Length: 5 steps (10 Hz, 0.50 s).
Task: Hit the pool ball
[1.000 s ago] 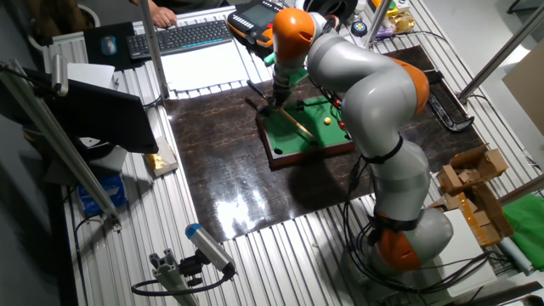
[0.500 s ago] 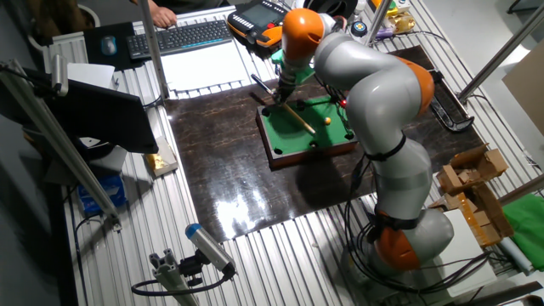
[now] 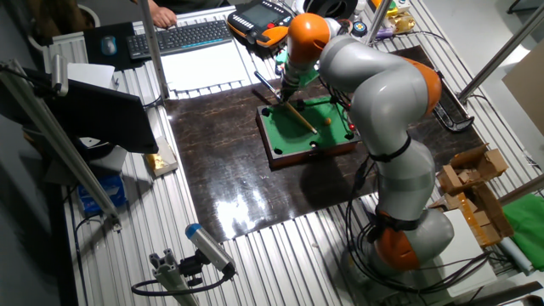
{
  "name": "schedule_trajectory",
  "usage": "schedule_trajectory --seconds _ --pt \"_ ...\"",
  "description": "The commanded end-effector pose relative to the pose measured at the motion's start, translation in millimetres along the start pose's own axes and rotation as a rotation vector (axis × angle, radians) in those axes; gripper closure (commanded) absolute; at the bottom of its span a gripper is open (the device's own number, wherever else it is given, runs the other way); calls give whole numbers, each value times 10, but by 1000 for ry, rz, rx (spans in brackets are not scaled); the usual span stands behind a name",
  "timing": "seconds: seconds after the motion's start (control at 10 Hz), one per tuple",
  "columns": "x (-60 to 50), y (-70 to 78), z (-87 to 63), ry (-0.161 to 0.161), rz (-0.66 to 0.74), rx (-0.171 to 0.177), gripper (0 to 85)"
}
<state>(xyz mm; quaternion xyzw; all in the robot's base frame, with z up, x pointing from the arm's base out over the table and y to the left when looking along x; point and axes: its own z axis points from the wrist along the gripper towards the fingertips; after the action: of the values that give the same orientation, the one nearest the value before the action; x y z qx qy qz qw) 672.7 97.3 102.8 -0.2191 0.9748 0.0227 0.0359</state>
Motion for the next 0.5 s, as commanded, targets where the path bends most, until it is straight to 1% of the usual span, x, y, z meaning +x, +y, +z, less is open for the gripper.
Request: schedule_trajectory --seconds 0.0,0.1,0.2,0.3,0.4 --pt "-4 5 4 5 -5 -4 823" --pt "0 3 3 4 -1 -7 823" --pt "-1 5 4 10 3 -8 823" --pt "1 16 3 34 19 -24 823" --pt "18 18 -2 47 30 -41 827"
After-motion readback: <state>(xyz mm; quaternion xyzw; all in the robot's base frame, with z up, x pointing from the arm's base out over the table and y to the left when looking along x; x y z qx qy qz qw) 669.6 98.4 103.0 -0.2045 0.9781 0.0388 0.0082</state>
